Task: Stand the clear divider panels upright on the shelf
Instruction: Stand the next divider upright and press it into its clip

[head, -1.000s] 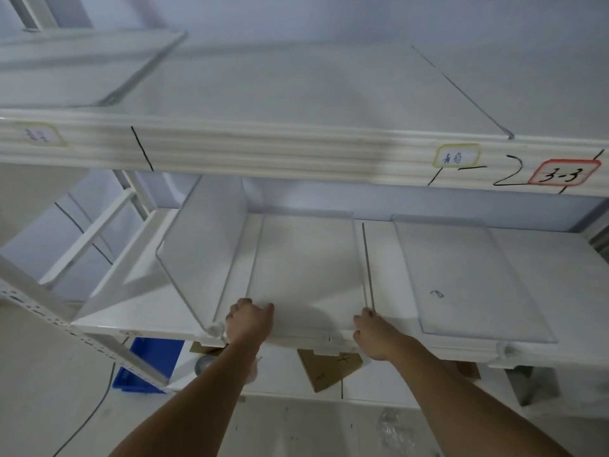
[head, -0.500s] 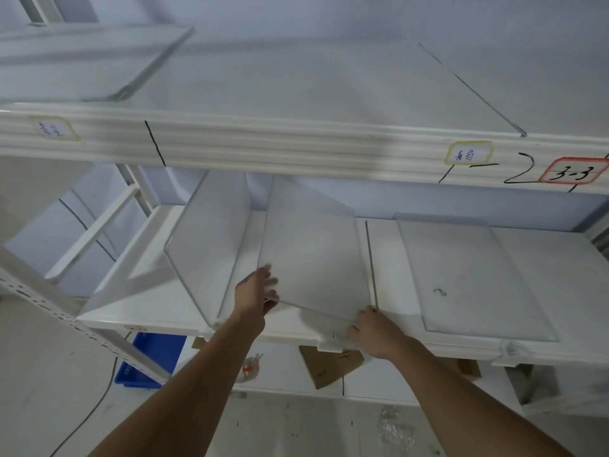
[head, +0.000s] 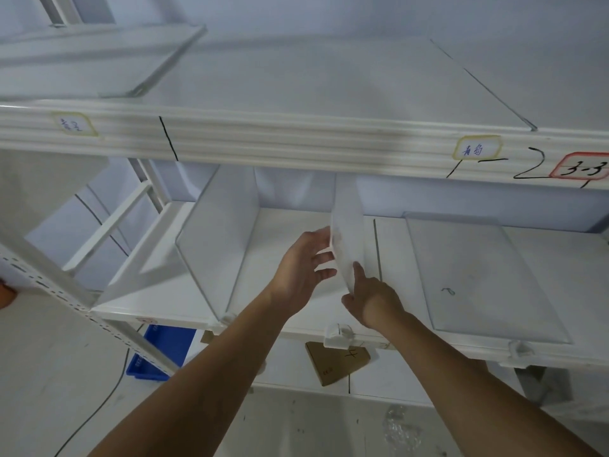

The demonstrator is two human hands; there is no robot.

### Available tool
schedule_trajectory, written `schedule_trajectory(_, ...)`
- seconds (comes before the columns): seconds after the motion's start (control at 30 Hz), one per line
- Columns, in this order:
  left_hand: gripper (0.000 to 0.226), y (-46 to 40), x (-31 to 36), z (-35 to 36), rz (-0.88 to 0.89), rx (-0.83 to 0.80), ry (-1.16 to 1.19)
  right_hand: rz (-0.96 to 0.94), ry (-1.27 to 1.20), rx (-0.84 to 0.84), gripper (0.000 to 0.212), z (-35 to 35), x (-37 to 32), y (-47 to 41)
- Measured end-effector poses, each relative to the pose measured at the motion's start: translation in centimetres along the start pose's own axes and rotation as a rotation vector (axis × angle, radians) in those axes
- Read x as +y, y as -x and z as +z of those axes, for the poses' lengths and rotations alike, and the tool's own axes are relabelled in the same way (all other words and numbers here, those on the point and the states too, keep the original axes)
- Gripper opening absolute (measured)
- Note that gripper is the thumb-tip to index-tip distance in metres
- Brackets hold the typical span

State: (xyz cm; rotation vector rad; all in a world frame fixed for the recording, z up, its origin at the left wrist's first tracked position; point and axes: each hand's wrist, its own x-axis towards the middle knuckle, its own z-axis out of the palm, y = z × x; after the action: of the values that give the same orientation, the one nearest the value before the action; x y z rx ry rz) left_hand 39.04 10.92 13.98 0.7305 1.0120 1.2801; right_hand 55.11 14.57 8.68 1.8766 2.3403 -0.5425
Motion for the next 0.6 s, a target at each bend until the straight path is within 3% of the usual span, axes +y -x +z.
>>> schedule_trajectory(0.07,0.045,-0.6,-0.8,-0.4,0.004,-0.030,-0.068,0.012,-0.081,-0.001,0.077,-0.5,-0.2,0.3)
schedule_trajectory(0.2,0.075,-1.6,-3.6,-0.4,-0.059,-0.119,-0.699,-0.029,-0.211,0.005,0.076,-1.3,-0.1,0.8)
schedule_trajectory(0.37,0.117,-2.3,-7.2,-0.7,-0.106,-0.431,-1.097,-0.052,-0.290,-0.018,0.061,-1.8,0.3,1.4)
schedule_trajectory(0.6,0.121,-2.9,-9.4,-0.4,-0.049,-0.298,-1.096,-0.063,-0.451,-0.053,0.054,-1.1,0.4,1.7)
